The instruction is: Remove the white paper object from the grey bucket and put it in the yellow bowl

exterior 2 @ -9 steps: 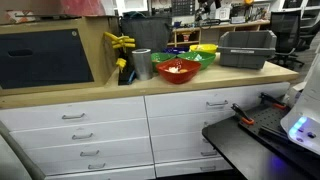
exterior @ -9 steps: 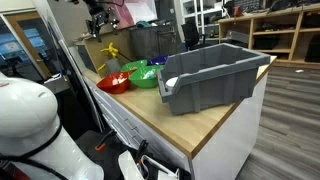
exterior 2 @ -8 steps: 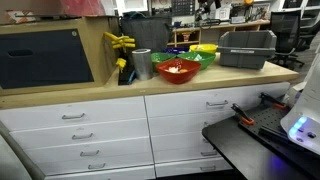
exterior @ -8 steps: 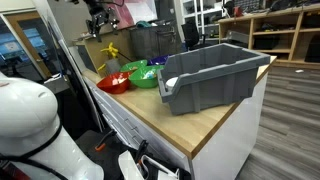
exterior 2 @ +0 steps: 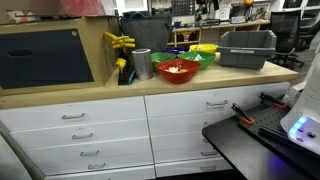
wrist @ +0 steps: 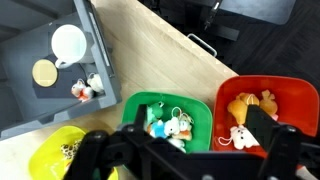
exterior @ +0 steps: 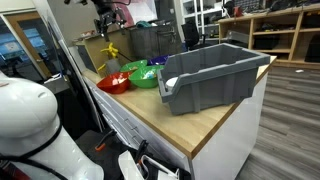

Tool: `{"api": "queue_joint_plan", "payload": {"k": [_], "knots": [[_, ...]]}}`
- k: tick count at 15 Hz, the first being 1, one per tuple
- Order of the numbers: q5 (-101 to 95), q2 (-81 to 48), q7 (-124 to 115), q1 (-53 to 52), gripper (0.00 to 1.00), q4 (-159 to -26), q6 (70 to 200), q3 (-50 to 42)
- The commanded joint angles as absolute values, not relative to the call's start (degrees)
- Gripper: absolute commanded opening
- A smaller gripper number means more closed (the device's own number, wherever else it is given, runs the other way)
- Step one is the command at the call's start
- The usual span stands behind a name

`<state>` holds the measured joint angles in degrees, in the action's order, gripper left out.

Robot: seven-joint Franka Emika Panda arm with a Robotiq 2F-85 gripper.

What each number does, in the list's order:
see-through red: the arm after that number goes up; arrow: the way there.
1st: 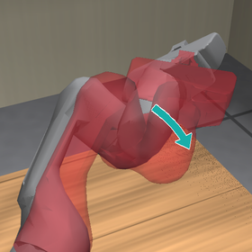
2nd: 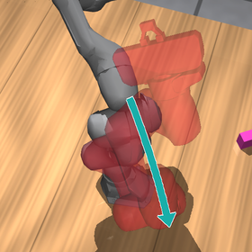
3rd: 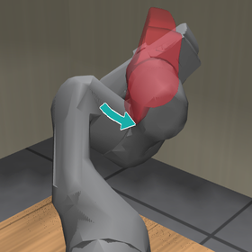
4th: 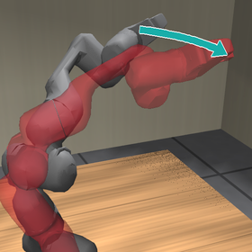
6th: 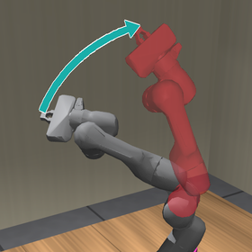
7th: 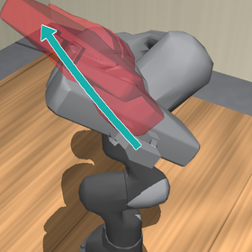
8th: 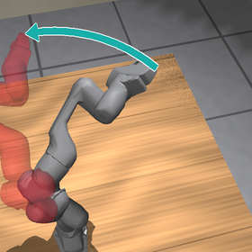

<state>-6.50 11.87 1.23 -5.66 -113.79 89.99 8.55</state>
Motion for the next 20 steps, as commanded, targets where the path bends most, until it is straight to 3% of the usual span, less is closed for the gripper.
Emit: {"api": "queue_joint_plan", "payload": {"k": [1,20], "knots": [[-7.4,10.8,-1.3,-5.0,1.0,-114.0,94.2,7.0],[-14.9,9.4,-11.7,8.0,1.0,-112.2,104.8,-5.7]]}}
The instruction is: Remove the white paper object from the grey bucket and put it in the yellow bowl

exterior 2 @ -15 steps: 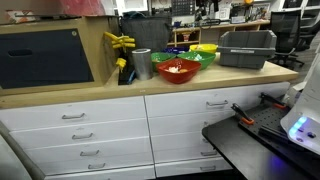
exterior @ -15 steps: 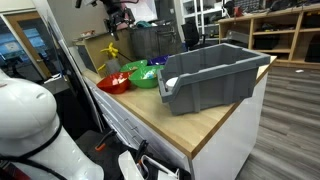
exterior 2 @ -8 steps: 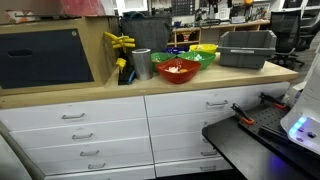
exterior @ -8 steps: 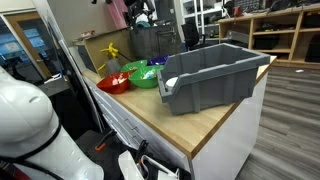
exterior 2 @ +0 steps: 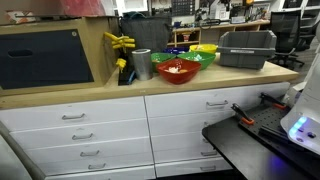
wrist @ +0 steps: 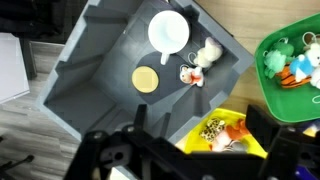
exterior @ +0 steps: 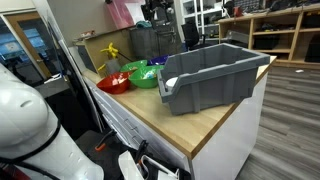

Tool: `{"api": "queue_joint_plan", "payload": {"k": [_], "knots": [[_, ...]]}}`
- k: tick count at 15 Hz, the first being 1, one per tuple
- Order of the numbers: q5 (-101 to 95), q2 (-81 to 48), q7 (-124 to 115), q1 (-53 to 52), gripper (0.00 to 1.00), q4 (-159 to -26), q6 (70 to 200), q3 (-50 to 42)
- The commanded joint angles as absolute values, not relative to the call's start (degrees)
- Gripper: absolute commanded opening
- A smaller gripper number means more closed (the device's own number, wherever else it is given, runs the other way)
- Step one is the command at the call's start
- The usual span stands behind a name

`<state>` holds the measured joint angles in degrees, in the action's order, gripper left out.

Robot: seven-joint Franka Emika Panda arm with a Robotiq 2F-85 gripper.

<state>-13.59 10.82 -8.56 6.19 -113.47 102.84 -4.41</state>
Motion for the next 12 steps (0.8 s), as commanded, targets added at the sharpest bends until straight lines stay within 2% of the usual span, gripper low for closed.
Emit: {"api": "queue_joint_plan", "payload": {"k": [1,12], "knots": [[-15.2,9.1,-12.6,8.7,1.0,-111.9,105.4,-6.3],[-15.0,-1.6,-19.0,13.3,1.0,-108.7,114.3,-12.0]]}}
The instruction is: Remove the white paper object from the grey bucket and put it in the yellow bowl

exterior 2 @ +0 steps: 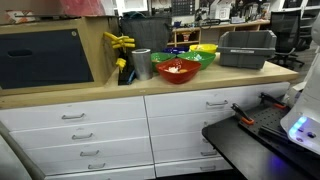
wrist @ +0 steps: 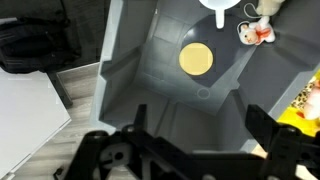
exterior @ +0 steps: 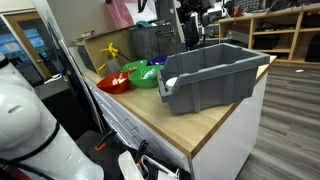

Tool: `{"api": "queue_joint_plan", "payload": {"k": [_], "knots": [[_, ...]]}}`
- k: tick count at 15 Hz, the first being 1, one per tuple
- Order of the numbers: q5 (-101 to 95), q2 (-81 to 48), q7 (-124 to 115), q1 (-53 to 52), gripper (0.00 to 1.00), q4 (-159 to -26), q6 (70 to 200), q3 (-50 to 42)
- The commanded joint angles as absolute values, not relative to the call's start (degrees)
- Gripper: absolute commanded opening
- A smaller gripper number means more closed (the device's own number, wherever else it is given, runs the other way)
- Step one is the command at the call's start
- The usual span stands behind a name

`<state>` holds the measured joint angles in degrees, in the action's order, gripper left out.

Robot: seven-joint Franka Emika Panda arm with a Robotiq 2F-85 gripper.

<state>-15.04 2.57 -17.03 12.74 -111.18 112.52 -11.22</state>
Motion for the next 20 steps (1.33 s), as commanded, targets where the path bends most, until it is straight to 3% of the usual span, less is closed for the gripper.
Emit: {"api": "queue_joint_plan", "payload": {"k": [1,11,14,20], "knots": [[-14.9,-2.8,-19.1,13.4,1.0,-108.3,115.2,-12.4],[-14.9,-14.0,-18.5,14.2,1.0,-106.3,120.1,-15.9],[-12.6,-14.3,-18.9,13.4,1.0,-105.1,114.7,-15.8],[-13.3,-14.3,-18.0,13.5,1.0,-106.1,116.6,-15.9]]}}
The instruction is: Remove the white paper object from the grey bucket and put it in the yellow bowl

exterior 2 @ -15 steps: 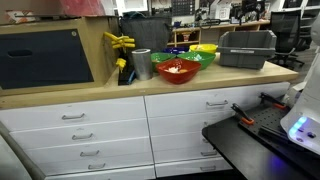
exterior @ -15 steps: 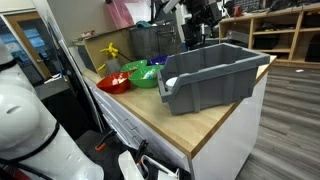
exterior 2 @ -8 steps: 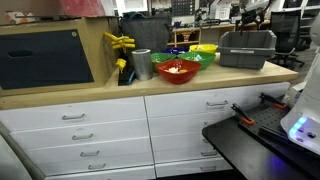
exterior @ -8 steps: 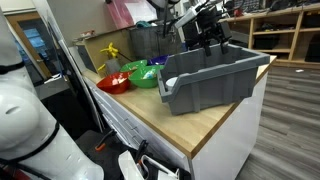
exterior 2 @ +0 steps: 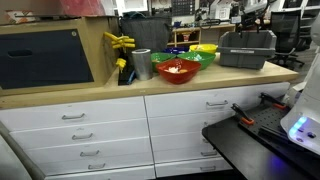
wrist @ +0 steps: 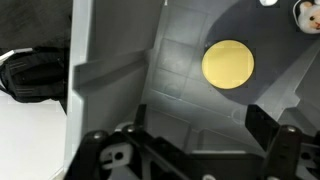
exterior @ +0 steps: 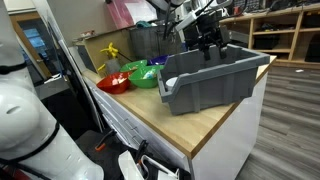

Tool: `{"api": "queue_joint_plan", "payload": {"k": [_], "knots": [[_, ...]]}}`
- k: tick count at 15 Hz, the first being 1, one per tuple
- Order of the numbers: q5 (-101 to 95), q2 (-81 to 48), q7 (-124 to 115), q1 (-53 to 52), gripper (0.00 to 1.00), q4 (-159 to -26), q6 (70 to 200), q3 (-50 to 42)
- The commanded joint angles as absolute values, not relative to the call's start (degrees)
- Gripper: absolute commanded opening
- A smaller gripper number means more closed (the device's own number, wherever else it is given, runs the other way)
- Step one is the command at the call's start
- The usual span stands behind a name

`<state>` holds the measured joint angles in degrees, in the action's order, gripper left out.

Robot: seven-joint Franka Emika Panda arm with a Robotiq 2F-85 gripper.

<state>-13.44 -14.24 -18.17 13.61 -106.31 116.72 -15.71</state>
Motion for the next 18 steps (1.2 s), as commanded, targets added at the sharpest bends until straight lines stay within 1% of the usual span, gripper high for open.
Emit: {"api": "queue_joint_plan", "payload": {"k": [1,9,18], "knots": [[-14.0,-13.8,-18.5,12.9,1.0,-106.6,117.0,-15.7],[-16.6,-10.5,-22.2,11.9,1.0,-111.2,122.0,-16.2],[-21.2,-12.1,-27.7,13.6,1.0,-116.6,129.7,-19.8]]}}
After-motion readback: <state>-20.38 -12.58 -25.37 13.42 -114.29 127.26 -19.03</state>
